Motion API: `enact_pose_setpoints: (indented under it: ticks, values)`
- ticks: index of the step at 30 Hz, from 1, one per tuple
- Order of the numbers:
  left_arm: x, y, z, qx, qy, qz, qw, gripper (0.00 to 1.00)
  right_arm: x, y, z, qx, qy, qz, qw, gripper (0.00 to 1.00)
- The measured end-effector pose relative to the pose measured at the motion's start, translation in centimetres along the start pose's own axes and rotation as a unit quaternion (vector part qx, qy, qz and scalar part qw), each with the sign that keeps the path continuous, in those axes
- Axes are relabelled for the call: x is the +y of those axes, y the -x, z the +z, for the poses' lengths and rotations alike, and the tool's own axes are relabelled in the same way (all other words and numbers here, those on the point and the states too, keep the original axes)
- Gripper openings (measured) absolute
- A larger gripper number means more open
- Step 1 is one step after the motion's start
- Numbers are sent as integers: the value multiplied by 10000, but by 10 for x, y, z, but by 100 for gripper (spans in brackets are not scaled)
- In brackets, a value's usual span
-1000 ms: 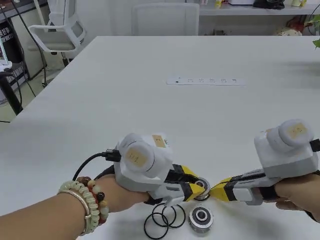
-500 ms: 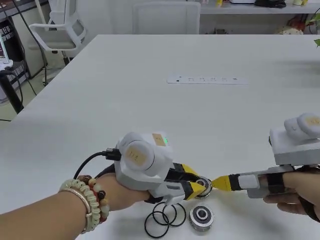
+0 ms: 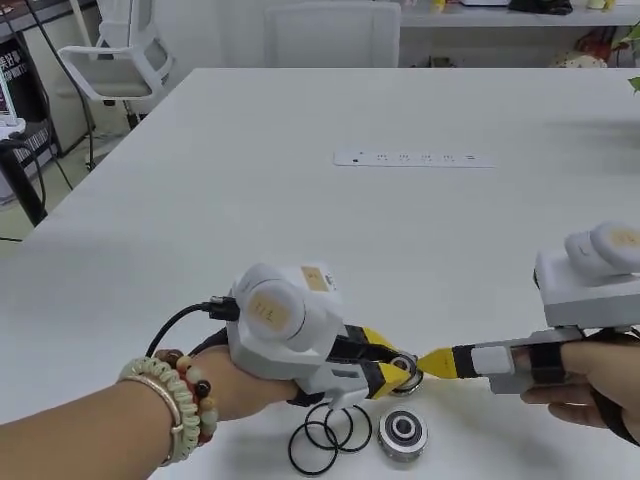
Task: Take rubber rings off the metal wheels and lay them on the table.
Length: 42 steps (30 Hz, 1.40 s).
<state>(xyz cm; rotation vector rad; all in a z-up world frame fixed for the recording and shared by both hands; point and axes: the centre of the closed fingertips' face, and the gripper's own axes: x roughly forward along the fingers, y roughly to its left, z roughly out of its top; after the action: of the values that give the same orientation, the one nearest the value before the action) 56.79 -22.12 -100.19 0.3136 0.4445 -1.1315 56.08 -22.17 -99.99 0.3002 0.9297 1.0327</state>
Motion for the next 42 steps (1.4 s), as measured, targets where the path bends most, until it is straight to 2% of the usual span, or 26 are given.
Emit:
enact_pose_setpoints:
  ticks: [6,8,9,10,11,12,13,14,19,23,29,32,38,40,42]
  values:
    - [0,0,0,-6,6,5,10000,14,5,-2,3,-35,43,84,9999,0]
    - [0,0,0,-9,6,0,10000,14,14,-3,8,-176,-39,324,9993,0]
    - [0,-1,0,-13,2,8,10000,14,33,-3,19,-437,-82,822,9956,0]
    - [0,-1,1,-15,0,13,10000,14,37,-3,26,-544,-245,811,9949,0]
    - [0,-1,1,-17,14,27,10000,14,18,-5,14,-118,300,165,9993,0]
    - [0,-1,1,-17,4,24,10000,14,21,-6,19,-321,567,217,9976,0]
    - [0,-1,1,-20,8,25,10000,14,27,-8,14,-228,351,338,9986,0]
    - [0,-1,0,-22,7,25,10000,14,25,-8,14,-208,295,321,9988,0]
    - [0,-1,0,-23,7,29,10000,14,4,0,11,-221,104,19,9997,0]
    - [0,-1,1,-15,33,42,10000,14,-9,3,6,-124,32,-216,9997,0]
    - [0,-1,1,160,-4,14,9999,14,-7,3,5,-109,85,-203,9997,0]
    - [2,3,4,202,-7,1,9998,19,-7,3,5,-124,92,-201,9997,0]
    - [2,18,24,93,-90,-33,9999,25,-7,6,10,-243,63,-197,9995,0]
    - [1,23,31,46,-197,-39,9998,26,-5,8,14,-325,42,-173,9993,0]
    - [-1,30,36,71,-240,-97,9996,27,-4,10,17,-406,29,-153,9991,0]
